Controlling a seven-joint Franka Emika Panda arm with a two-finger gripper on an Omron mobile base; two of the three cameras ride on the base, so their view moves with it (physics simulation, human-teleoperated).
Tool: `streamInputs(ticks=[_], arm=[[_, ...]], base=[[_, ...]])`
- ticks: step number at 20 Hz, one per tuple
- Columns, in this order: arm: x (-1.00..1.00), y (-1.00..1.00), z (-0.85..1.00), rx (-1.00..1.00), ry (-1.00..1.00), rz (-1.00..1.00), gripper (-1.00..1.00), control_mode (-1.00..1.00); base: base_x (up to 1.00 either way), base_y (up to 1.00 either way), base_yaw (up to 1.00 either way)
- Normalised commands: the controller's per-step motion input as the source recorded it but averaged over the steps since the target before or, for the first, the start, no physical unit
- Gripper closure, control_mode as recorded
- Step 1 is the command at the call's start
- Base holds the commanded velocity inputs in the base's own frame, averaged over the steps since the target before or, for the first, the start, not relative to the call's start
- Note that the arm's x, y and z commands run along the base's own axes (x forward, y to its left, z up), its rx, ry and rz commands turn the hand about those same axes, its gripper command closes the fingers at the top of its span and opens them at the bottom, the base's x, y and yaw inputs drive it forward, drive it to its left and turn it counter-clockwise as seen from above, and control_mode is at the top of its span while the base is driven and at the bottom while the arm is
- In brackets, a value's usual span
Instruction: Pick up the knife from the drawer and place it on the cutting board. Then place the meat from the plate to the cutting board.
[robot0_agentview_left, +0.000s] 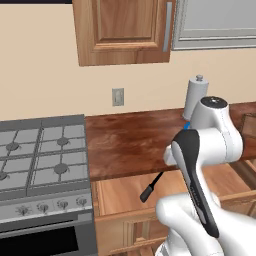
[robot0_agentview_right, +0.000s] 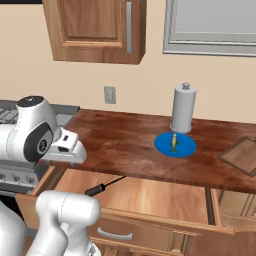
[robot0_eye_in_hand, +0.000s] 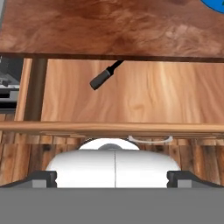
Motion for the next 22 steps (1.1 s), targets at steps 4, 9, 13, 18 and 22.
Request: streamInputs(ticks=[4, 9, 13, 18, 22], arm=[[0.01, 0.0, 0.0, 0.01, 0.05, 0.0, -1.0, 1.0], [0.0, 0.0, 0.0, 0.0, 0.0, 0.0, -1.0, 1.0], [0.0, 0.0, 0.0, 0.0, 0.0, 0.0, -1.0, 1.0], [0.0, 0.0, 0.0, 0.0, 0.0, 0.0, -1.0, 1.0], [0.0, 0.0, 0.0, 0.0, 0.0, 0.0, -1.0, 1.0]], base=[[0.0, 0.0, 0.0], [-0.32, -0.07, 0.0], [-0.83, -0.15, 0.0], [-1.0, -0.05, 0.0], [-0.56, -0.02, 0.0]])
